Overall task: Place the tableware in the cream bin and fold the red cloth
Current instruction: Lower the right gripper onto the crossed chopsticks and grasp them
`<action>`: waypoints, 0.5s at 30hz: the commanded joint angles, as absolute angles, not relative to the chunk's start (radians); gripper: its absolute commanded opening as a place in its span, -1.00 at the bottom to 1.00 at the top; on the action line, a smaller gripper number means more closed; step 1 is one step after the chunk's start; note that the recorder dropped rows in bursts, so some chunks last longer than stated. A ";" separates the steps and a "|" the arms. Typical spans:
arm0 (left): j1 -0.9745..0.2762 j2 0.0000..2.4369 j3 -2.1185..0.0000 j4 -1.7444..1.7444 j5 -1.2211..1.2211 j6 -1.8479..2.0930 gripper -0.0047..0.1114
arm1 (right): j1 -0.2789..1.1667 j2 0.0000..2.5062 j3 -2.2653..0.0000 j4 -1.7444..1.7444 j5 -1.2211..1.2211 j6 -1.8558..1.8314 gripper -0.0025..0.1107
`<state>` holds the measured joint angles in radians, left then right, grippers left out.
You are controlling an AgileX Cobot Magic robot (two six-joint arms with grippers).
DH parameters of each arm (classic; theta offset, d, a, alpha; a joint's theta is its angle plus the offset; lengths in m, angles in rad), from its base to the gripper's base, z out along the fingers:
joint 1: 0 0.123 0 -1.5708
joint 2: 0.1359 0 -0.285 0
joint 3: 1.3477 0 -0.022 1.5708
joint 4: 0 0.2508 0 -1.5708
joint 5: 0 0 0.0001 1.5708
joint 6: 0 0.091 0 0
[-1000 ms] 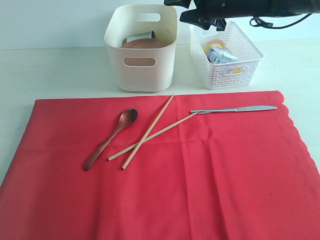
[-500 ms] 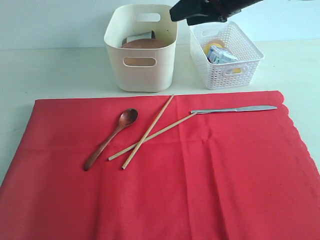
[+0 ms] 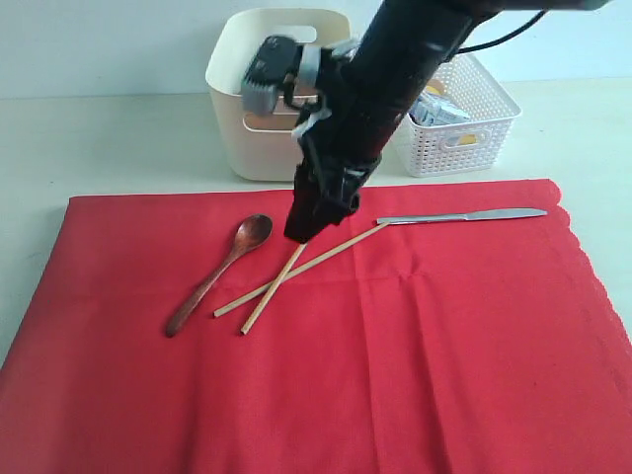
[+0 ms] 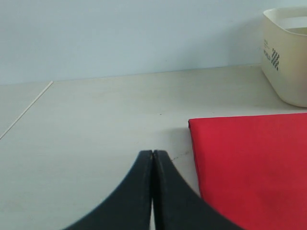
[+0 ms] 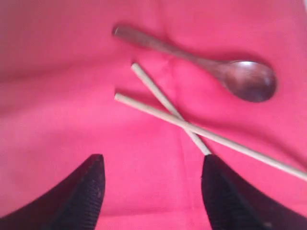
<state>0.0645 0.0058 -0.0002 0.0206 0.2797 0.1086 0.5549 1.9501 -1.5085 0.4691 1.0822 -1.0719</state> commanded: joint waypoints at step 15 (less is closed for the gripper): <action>0.059 0.000 0.000 0.024 0.274 0.101 -0.90 | 0.743 2.146 -1.506 0.198 0.827 -1.159 0.02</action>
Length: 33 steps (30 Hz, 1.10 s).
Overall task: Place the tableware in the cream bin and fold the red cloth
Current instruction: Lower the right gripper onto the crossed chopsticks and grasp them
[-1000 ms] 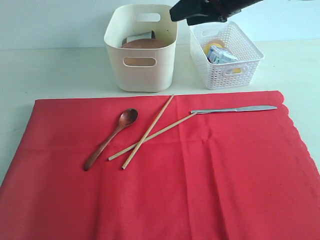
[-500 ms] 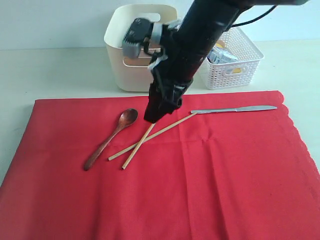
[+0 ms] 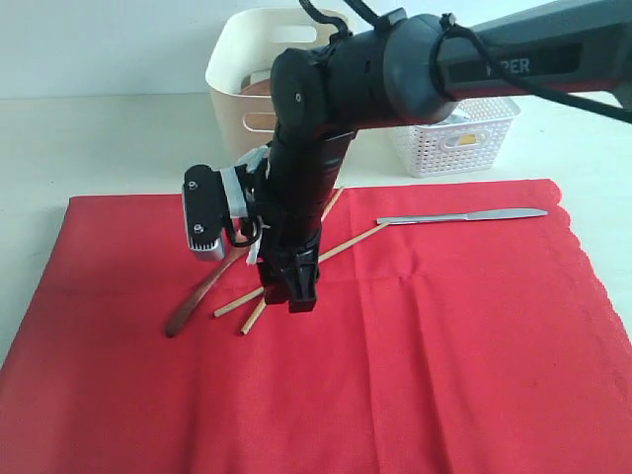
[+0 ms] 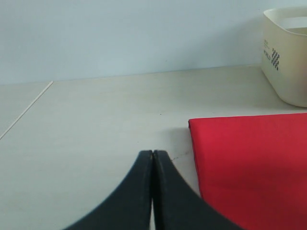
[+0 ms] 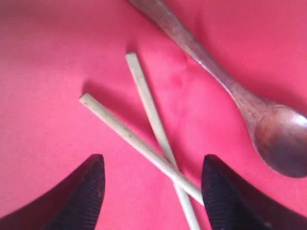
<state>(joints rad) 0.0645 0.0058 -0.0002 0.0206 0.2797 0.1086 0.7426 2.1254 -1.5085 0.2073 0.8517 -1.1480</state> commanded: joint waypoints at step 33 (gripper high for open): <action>0.059 0.000 0.000 0.024 0.274 0.101 -0.90 | 0.743 2.099 -1.507 0.169 0.819 -1.121 -0.96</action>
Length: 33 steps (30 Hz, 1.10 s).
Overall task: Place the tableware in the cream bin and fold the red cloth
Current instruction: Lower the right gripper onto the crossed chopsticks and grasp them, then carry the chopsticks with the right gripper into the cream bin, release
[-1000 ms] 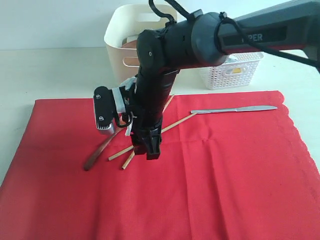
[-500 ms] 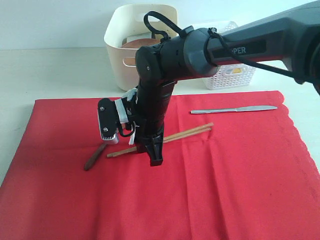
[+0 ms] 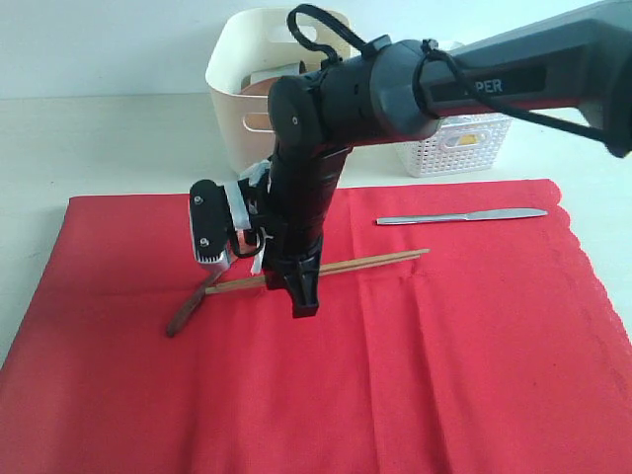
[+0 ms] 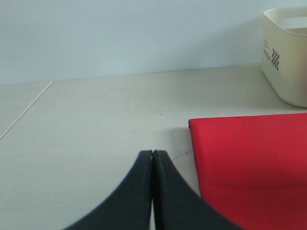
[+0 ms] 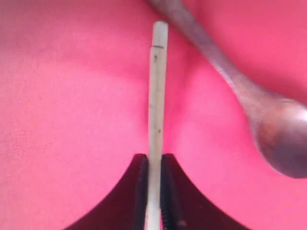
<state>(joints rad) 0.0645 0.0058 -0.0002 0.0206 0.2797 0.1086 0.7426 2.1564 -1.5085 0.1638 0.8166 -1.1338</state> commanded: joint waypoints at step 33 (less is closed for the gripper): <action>0.059 0.000 0.000 0.024 0.274 0.101 -0.90 | 0.692 2.200 -1.811 0.209 -0.117 -0.785 -0.96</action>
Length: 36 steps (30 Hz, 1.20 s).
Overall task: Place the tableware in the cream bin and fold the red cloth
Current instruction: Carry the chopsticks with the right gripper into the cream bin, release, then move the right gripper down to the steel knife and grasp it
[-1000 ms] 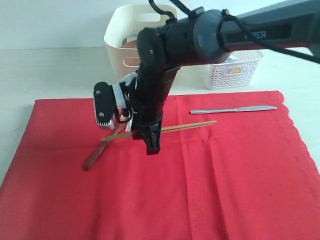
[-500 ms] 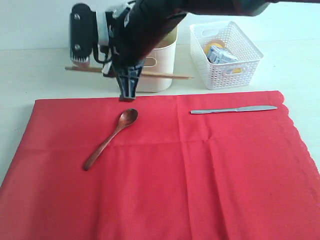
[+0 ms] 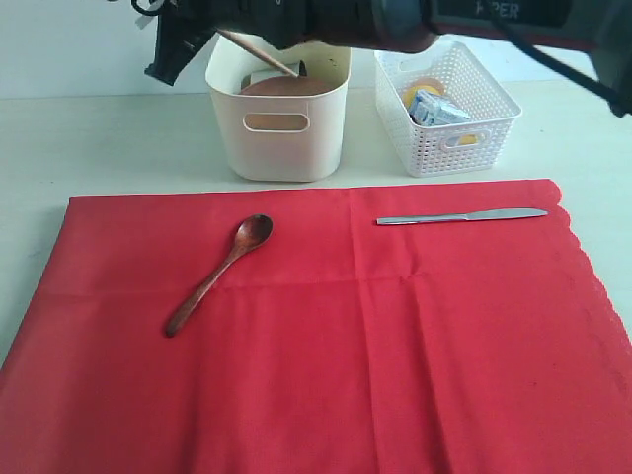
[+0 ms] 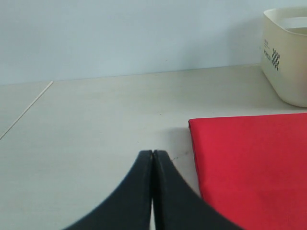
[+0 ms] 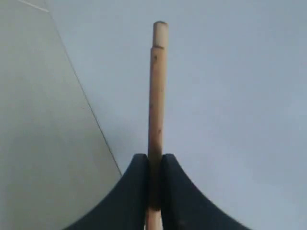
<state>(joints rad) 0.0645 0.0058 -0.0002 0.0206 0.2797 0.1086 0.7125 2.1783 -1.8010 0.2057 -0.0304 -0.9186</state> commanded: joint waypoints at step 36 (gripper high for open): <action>0.059 0.000 0.000 0.024 0.274 0.101 -0.90 | 0.370 1.900 -1.735 0.064 1.008 -0.417 -0.03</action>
